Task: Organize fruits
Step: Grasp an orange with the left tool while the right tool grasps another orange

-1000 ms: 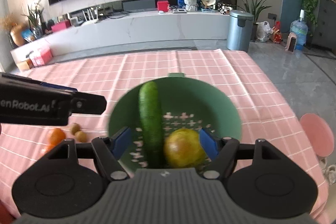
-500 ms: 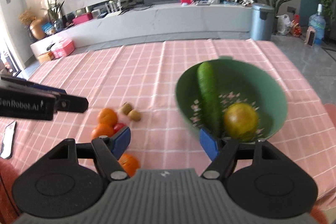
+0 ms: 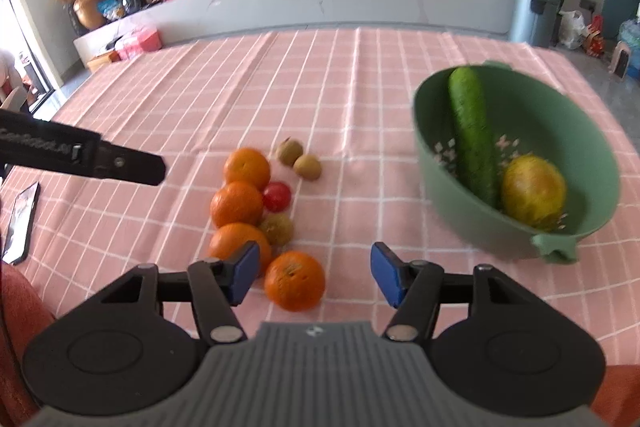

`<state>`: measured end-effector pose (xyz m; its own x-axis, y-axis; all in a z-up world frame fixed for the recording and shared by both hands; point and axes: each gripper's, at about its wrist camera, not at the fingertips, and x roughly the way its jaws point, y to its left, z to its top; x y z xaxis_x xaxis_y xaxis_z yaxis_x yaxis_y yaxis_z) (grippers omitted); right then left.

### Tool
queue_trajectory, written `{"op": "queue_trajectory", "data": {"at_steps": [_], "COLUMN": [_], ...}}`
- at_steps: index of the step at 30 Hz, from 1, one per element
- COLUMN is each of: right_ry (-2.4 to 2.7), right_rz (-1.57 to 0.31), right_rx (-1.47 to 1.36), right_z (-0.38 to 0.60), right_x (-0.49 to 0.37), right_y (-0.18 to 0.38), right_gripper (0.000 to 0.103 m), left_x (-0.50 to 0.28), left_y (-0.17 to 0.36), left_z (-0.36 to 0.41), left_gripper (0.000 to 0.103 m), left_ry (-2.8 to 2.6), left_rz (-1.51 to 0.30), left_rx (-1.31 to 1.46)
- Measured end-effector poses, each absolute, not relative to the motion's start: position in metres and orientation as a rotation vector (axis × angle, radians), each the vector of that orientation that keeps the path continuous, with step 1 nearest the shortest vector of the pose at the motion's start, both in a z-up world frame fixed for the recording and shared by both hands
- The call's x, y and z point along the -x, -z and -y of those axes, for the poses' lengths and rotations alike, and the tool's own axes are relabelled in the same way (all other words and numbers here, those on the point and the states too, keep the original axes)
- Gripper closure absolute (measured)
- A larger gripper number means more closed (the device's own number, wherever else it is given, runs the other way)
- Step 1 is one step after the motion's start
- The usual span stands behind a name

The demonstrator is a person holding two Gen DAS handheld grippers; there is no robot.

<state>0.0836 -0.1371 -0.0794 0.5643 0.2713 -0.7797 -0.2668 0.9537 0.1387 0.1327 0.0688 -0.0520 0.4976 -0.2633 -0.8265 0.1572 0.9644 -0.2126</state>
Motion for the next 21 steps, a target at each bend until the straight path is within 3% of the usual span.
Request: {"op": "queue_trajectory", "data": {"at_steps": [21], "right_ry": [-0.386], "right_rz": [-0.999], "right_rx": [0.041], "right_z": [0.123], "right_x": [-0.094], "right_y": [0.115], "right_gripper": [0.056], "left_x": [-0.14], "left_y": [0.108], "left_z": [-0.041], "left_gripper": [0.044], "left_ry": [0.353], "left_rz": [-1.135], "left_rx": [0.188]}}
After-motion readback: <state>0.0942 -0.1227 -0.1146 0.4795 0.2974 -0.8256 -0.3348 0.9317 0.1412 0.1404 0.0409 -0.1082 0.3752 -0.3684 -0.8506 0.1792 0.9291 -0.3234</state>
